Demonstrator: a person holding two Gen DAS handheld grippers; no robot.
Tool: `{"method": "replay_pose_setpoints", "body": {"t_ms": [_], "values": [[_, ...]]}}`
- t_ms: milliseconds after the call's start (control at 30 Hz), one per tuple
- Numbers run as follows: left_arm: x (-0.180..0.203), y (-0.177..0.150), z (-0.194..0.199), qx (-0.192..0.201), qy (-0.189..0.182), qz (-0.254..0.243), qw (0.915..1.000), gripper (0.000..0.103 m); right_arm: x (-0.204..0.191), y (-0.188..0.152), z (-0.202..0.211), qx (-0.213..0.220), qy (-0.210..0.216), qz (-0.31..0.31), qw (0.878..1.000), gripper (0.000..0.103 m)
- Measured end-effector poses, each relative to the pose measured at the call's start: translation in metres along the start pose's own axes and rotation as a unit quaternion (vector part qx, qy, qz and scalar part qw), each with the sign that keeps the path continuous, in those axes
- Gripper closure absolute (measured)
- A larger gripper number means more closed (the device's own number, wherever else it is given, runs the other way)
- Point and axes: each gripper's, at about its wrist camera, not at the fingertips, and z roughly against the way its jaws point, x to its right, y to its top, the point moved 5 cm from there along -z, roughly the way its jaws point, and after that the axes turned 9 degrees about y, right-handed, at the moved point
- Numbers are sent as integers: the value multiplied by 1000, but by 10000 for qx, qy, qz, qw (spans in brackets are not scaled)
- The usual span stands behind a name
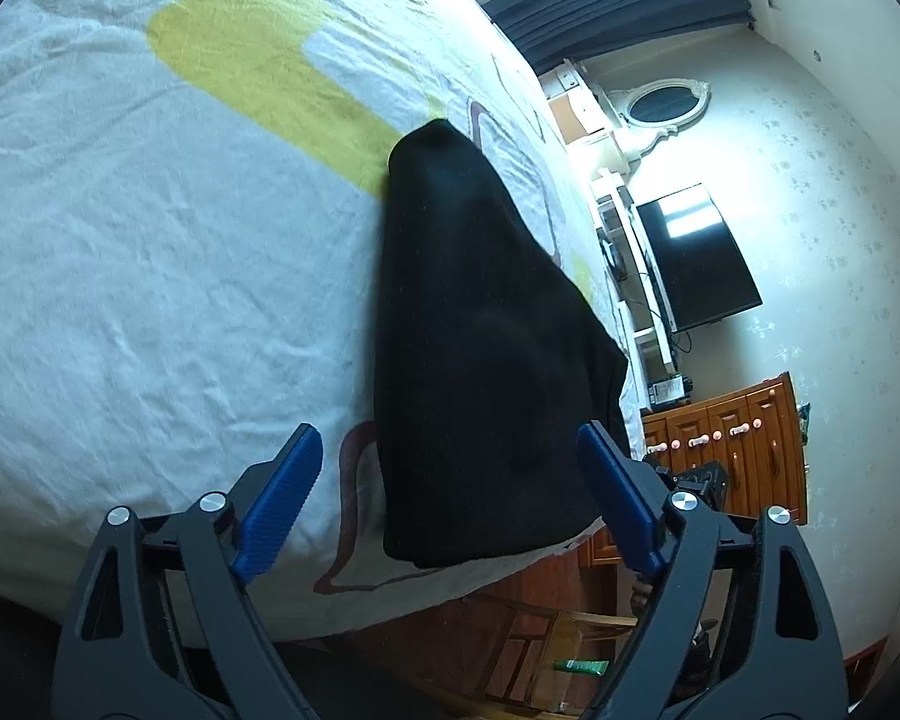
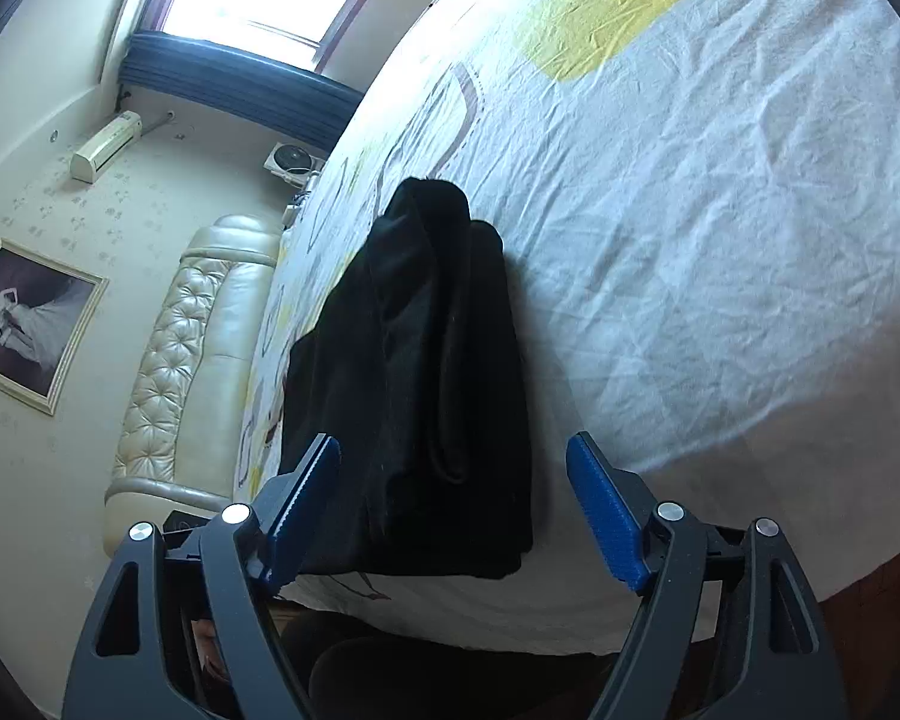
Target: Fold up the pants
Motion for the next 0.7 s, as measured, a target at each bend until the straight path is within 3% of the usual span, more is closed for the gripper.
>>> {"method": "replay_pose_setpoints", "body": {"t_ms": [200,467,500,533,567,600,633,700], "values": [[-6,54,-37,-163,84,156,9997,13,-1,36,-35,51,79,34,10000,25],[6,105,-95,-408,-161,463,9980,11,-8,64,-85,-139,288,43,9995,24],[11,107,-100,-429,-172,410,9981,11,-9,64,-88,-202,272,117,9994,27],[15,109,-104,-438,-185,342,9983,11,-9,62,-89,-244,198,188,9993,41],[19,110,-107,-419,-186,240,9987,13,-7,60,-90,-284,105,203,9993,48],[23,108,-111,-423,-106,63,9990,31,-3,60,-90,-275,102,176,9994,52],[25,105,-117,-444,269,-197,9985,52,-2,59,-89,-222,114,177,9995,55],[26,102,-122,-377,682,-596,9952,61,-2,57,-86,-130,137,213,9996,56]]}}
